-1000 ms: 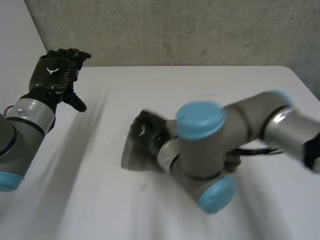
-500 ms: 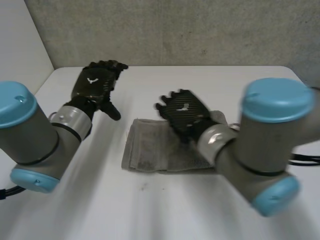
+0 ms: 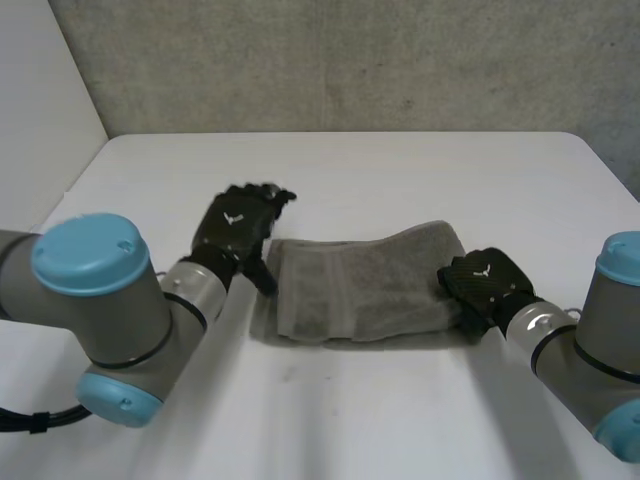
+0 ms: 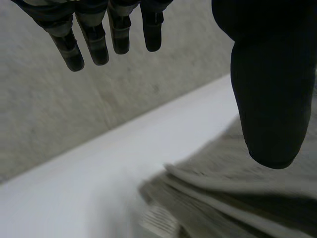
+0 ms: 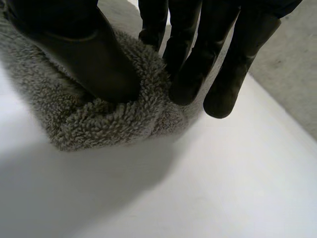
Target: Fold the towel.
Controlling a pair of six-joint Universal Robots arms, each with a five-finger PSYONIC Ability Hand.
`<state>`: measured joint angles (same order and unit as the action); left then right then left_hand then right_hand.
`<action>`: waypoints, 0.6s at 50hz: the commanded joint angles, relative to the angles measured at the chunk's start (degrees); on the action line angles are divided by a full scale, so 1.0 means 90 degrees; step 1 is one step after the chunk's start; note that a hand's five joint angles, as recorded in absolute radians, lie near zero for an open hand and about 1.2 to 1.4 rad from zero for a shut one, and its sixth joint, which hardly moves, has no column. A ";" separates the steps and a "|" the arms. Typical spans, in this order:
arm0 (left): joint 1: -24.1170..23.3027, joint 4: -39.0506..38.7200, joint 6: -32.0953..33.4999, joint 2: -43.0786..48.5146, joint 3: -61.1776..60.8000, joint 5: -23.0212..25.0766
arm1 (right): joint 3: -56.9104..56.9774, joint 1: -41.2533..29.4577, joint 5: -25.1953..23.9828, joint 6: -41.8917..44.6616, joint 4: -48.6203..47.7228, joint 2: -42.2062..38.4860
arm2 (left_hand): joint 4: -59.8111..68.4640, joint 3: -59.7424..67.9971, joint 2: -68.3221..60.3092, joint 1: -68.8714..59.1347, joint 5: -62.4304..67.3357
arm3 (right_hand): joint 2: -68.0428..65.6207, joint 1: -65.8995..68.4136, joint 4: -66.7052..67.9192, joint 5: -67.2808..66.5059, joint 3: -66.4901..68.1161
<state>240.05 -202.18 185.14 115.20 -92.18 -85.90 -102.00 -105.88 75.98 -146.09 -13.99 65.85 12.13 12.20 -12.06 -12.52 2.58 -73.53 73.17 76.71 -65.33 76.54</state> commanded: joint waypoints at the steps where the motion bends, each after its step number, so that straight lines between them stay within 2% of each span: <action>1: 0.0066 0.0004 -0.0004 -0.0786 0.0105 -0.0152 | 0.0796 -0.0579 0.0298 0.0813 0.0011 0.0027 | 0.0143 0.0134 -0.0150 -0.0099 0.0093 | -0.0719 0.0759 0.0365 -0.0519 0.0384; 3: 0.0076 0.0004 -0.0004 -0.0954 0.0155 -0.0152 | 0.1427 -0.1628 0.0327 0.1095 0.0021 -0.0060 | 0.0124 0.0115 -0.0132 -0.0080 0.0074 | -0.0719 0.0759 0.0365 -0.0519 0.0384; 6: 0.0154 0.0023 -0.0014 -0.1276 0.0291 -0.0162 | 0.1743 -0.2093 0.0288 0.1233 0.0050 -0.0178 | 0.0124 0.0115 -0.0132 -0.0080 0.0074 | -0.0719 0.0759 0.0365 -0.0519 0.0384; 8: 0.0280 0.0130 -0.0053 -0.1461 0.0389 -0.0162 | 0.2316 -0.2871 0.0249 0.1660 0.0137 -0.0586 | 0.0124 0.0115 -0.0132 -0.0080 0.0074 | -0.0719 0.0759 0.0365 -0.0519 0.0384; 9: 0.0281 0.0131 -0.0053 -0.1462 0.0389 -0.0162 | 0.2319 -0.2874 0.0249 0.1662 0.0138 -0.0588 | 0.0124 0.0115 -0.0132 -0.0080 0.0074 | -0.0719 0.0759 0.0365 -0.0519 0.0384; 11: 0.0369 0.0189 -0.0063 -0.1540 0.0428 -0.0172 | 0.2873 -0.3448 0.0191 0.2245 0.0371 -0.1171 | 0.0105 0.0097 -0.0113 -0.0062 0.0055 | -0.0719 0.0759 0.0365 -0.0519 0.0384; 14: 0.0496 0.0287 -0.0073 -0.1608 0.0438 -0.0201 | 0.3120 -0.3704 0.0142 0.2522 0.0538 -0.1506 | 0.0105 0.0097 -0.0113 -0.0062 0.0055 | -0.0719 0.0759 0.0365 -0.0519 0.0384; 16: 0.0525 0.0307 -0.0073 -0.1618 0.0438 -0.0250 | 0.3538 -0.3947 0.0015 0.2891 0.0937 -0.2118 | 0.0105 0.0097 -0.0113 -0.0062 0.0055 | -0.0719 0.0759 0.0365 -0.0519 0.0384; 21: 0.0535 0.0316 -0.0141 -0.1608 0.0418 -0.0270 | 0.3813 -0.3968 0.0189 0.2835 0.1270 -0.2463 | 0.0105 0.0097 -0.0113 -0.0062 0.0055 | -0.0707 0.0747 0.0353 -0.0507 0.0372; 22: 0.0535 0.0316 -0.0141 -0.1608 0.0418 -0.0270 | 0.3756 -0.3949 0.0316 0.2641 0.1261 -0.2366 | 0.0105 0.0097 -0.0113 -0.0062 0.0055 | 0.2809 -0.2768 -0.3163 0.3009 -0.3143; 23: 0.0535 0.0316 -0.0189 -0.1608 0.0399 -0.0270 | 0.3755 -0.3948 0.0318 0.2639 0.1261 -0.2365 | 0.0105 0.0097 -0.0113 -0.0062 0.0055 | 0.2844 -0.2804 -0.3198 0.3044 -0.3178; 24: 0.0545 0.0316 -0.0258 -0.1598 0.0389 -0.0260 | 0.3658 -0.3919 0.0453 0.2301 0.1232 -0.2182 | 0.0105 0.0097 -0.0113 -0.0062 0.0055 | 0.5787 -0.5746 -0.6140 0.5986 -0.6121; 25: 0.0545 0.0316 -0.0258 -0.1598 0.0389 -0.0260 | 0.3657 -0.3919 0.0454 0.2297 0.1232 -0.2180 | 0.0105 0.0097 -0.0113 -0.0062 0.0055 | 0.5816 -0.5775 -0.6170 0.6016 -0.6150; 27: 0.0545 0.0316 -0.0404 -0.1511 0.0379 -0.0260 | 0.3366 -0.3803 0.0542 0.1142 0.0960 -0.1616 | 0.0105 0.0097 -0.0113 -0.0062 0.0055 | 0.6655 -0.6614 -0.7009 0.6855 -0.6989; 28: 0.0545 0.0316 -0.0405 -0.1511 0.0379 -0.0260 | 0.3364 -0.3802 0.0542 0.1135 0.0958 -0.1613 | 0.0105 0.0097 -0.0113 -0.0062 0.0055 | 0.6657 -0.6617 -0.7011 0.6857 -0.6992; 30: 0.0515 0.0316 -0.0502 -0.1345 0.0379 -0.0260 | 0.2888 -0.3414 0.0532 -0.0274 0.0570 -0.0894 | 0.0105 0.0097 -0.0113 -0.0062 0.0055 | 0.7059 -0.7019 -0.7413 0.7259 -0.7393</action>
<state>244.97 -199.28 182.59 101.11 -88.63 -88.29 -69.48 -141.12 79.65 -127.96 -3.59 47.17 12.13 12.20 -12.06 -12.52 2.58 -17.06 17.83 17.85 -7.01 17.97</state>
